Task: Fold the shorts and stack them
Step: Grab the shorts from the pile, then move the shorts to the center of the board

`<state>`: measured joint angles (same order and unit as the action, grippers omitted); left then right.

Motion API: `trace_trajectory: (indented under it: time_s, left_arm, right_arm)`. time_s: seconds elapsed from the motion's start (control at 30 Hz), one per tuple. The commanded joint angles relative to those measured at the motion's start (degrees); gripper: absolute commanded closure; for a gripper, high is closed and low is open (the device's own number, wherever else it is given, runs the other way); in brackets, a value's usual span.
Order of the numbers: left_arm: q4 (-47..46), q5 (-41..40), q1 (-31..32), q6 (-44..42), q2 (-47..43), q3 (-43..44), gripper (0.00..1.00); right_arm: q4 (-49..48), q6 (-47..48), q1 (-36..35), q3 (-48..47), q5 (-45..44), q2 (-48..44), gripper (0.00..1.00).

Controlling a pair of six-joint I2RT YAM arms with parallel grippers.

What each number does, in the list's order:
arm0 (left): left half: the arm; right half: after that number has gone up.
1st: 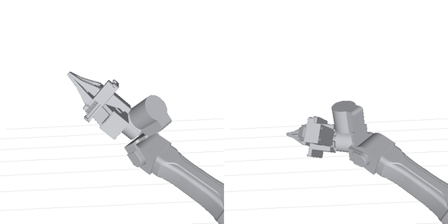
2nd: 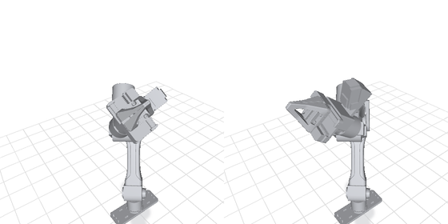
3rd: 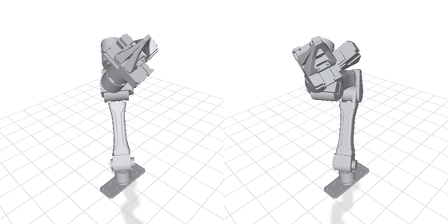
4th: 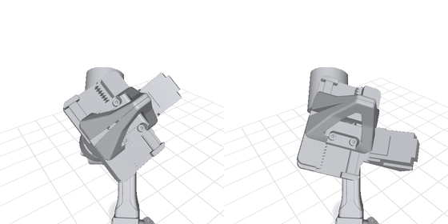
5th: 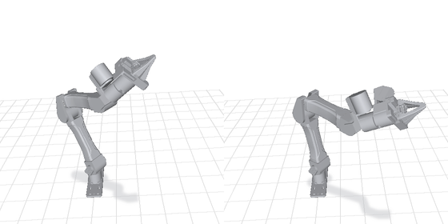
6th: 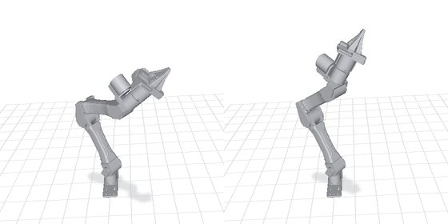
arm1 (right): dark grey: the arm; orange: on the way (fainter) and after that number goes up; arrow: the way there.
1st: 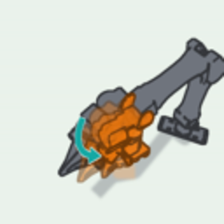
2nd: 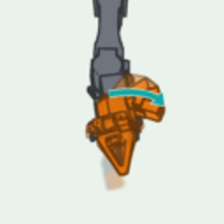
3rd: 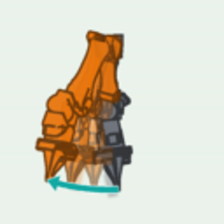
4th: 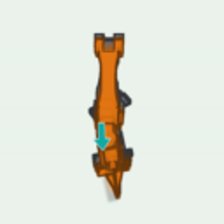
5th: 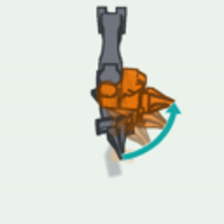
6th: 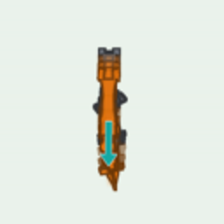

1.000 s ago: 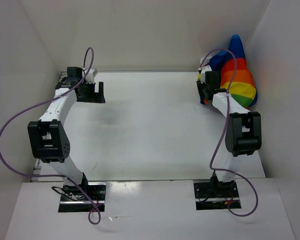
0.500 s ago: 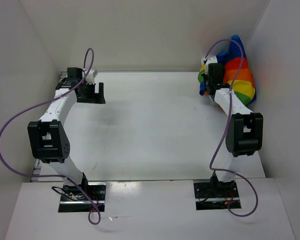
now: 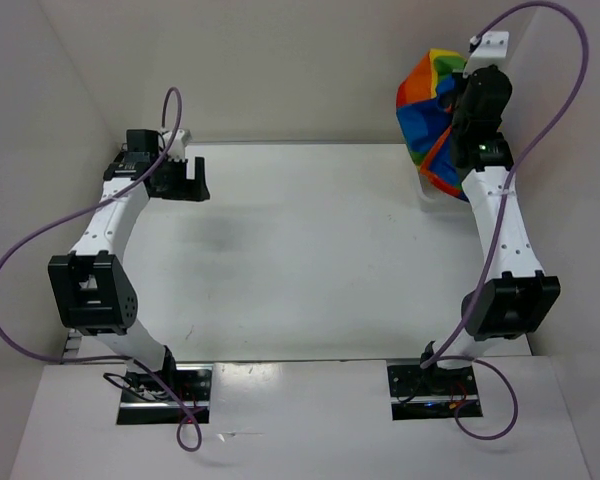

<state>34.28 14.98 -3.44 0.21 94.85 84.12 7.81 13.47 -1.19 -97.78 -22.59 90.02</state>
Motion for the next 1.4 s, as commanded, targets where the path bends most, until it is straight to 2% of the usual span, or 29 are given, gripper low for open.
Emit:
trace_trajectory:
  time_s: [0.0, 0.13, 0.27, 0.3, 0.47, 0.57, 0.7, 0.87, 0.9, 0.93, 1.0, 1.03, 1.07, 1.1, 1.13, 1.2, 1.37]
  left_arm:
    - [-1.3, 1.7, 0.3, -0.2, -4.1, 2.9, 0.00]
    - [-1.9, 1.7, 0.3, -0.2, -5.4, 2.4, 0.00]
    - [-1.9, -0.4, 0.3, -0.2, -7.4, 1.8, 0.00]
    - [-1.9, -1.8, 0.3, -0.2, -8.2, 1.8, 0.00]
    - [-2.4, -7.2, 0.3, -0.2, -12.0, -0.1, 0.00]
    - [-3.1, -12.5, 0.3, -0.2, -13.5, -0.7, 0.00]
    - [-5.0, -19.6, -0.2, -0.2, -14.6, -1.3, 0.00]
    - [-6.2, -21.3, -3.1, -0.2, -11.5, 2.3, 0.00]
    - [-6.2, -20.7, -3.1, -0.2, -10.8, 3.1, 0.00]
    - [-6.2, -20.2, -3.1, -0.2, -9.1, 3.9, 0.00]
    - [-6.2, -19.4, -3.1, -0.2, -6.9, 7.0, 0.00]
    - [-6.2, -19.4, -3.1, -0.2, -4.3, 8.2, 0.00]
    - [-5.3, -18.1, -3.1, -0.2, -2.8, 9.5, 0.00]
    - [-4.7, -17.4, -3.1, -0.2, -1.3, 10.8, 0.00]
    - [-4.0, -16.4, -3.1, -0.2, 0.8, 12.7, 0.00]
    - [-2.8, -14.9, -2.0, -0.2, 0.9, 12.7, 0.00]
    - [1.8, -11.7, 0.0, -0.2, -3.9, 1.9, 0.00]
  right_arm:
    - [-4.7, -2.0, 0.2, -8.5, 0.7, -3.2, 1.00]
    - [-2.3, -0.8, -2.4, -14.9, 9.6, -5.0, 1.00]
    - [2.7, 2.1, -11.5, -20.1, 18.3, -4.3, 1.00]
    - [4.8, -0.6, -12.2, -22.1, 24.5, -3.5, 1.00]
    - [13.4, -14.2, -13.8, -38.5, 41.2, 5.3, 1.00]
    - [14.5, -23.6, -15.2, -41.7, 49.8, 7.9, 1.00]
    - [12.9, -35.6, -15.8, -36.2, 56.6, 8.7, 1.00]
    - [12.3, -42.2, -15.8, -18.7, 54.6, 6.1, 0.98]
    - [12.3, -42.8, -15.8, -16.2, 53.7, 6.0, 0.95]
    - [12.3, -43.4, -15.8, -11.4, 52.5, 6.0, 0.79]
    - [12.3, -43.4, -15.8, -7.4, 46.4, 7.0, 0.38]
    - [12.8, -44.1, -14.9, -4.7, 43.7, 10.1, 0.09]
    - [13.4, -44.1, -14.1, -3.8, 40.8, 12.0, 0.00]
    - [13.4, -44.9, -13.2, -3.0, 34.3, 13.7, 0.00]
    - [14.3, -44.9, -12.5, -2.5, 31.3, 15.0, 0.00]
    - [14.9, -39.0, -12.0, -2.5, 27.3, 15.9, 0.00]
    - [16.5, -30.1, -12.0, 2.3, 27.9, 8.8, 0.00]
